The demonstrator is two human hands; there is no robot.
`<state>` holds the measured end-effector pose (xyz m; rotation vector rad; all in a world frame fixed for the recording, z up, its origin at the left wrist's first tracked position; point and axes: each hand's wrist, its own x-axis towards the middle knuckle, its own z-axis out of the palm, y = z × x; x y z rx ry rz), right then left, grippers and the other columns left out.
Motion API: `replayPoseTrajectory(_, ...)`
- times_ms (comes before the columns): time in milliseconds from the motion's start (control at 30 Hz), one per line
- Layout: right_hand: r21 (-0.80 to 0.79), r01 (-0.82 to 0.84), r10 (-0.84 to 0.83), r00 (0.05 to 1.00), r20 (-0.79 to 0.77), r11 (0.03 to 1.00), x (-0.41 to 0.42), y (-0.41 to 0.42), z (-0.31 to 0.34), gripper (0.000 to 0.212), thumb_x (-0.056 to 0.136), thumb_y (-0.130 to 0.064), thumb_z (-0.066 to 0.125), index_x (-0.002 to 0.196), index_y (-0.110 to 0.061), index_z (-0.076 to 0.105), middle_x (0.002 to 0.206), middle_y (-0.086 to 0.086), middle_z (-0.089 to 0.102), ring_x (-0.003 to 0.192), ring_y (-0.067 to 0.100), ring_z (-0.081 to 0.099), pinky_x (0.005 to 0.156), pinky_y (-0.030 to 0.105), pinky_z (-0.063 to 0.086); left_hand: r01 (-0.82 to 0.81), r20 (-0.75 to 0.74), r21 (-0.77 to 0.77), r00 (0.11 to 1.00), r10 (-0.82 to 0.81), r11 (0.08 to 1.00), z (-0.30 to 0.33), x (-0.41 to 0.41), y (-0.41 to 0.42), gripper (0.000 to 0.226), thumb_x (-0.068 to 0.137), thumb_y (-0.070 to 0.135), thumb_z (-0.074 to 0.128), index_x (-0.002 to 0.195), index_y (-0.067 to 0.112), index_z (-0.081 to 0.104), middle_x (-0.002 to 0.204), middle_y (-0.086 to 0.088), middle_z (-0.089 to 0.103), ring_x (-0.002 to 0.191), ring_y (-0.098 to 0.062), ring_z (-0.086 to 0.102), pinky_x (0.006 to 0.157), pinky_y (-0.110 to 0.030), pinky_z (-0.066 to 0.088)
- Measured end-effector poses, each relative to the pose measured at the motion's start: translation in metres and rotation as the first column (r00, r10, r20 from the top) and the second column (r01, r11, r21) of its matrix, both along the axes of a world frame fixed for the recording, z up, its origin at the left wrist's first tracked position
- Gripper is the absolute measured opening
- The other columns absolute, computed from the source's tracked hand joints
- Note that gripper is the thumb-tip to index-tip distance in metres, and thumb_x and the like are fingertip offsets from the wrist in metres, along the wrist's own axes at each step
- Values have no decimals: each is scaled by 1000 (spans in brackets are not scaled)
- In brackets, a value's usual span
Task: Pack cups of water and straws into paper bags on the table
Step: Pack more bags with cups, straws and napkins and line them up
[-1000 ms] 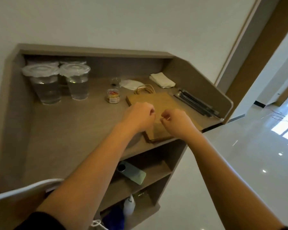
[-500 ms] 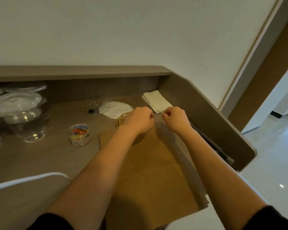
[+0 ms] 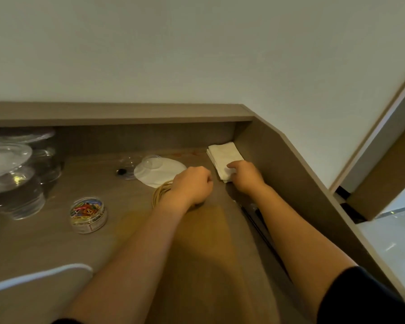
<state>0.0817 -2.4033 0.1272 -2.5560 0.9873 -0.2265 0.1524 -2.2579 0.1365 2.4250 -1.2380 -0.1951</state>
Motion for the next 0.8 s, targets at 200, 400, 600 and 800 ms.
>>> replayPoseTrajectory(200,19,-56,56,998,14,998,1,-3,-9,40,94,-6,46,134,-10,50,135,14,51,122,31,48,102,38,40,-8,-22,-57,1000,7,998,-8,3,-7,21,94,25,47,101,21,67,86,-1,67,78,-18,62,77,-39,56)
replayPoseTrajectory(400,-21,-9,11,994,111,1000,0,-5,-13,30,98,-11,42,119,-5,62,120,16,61,106,31,56,91,39,47,-45,47,-64,998,48,997,-13,8,-10,21,92,25,49,100,19,67,93,-3,67,84,-21,60,82,-41,53)
replayPoseTrajectory(600,-78,57,-21,918,395,995,-5,11,4,25,98,-14,42,111,-8,62,105,9,63,91,20,57,76,30,48,-342,-612,-385,790,40,857,-8,-4,-18,35,94,38,50,92,6,66,75,-7,66,72,-23,62,75,-39,54)
replayPoseTrajectory(800,6,-254,239,917,318,967,-42,63,17,17,96,-19,47,97,-19,64,88,-6,62,82,6,57,68,15,44,-563,-929,-158,-194,-315,811,-1,-14,-11,53,87,55,54,103,5,58,88,-18,71,79,-29,69,62,-37,55)
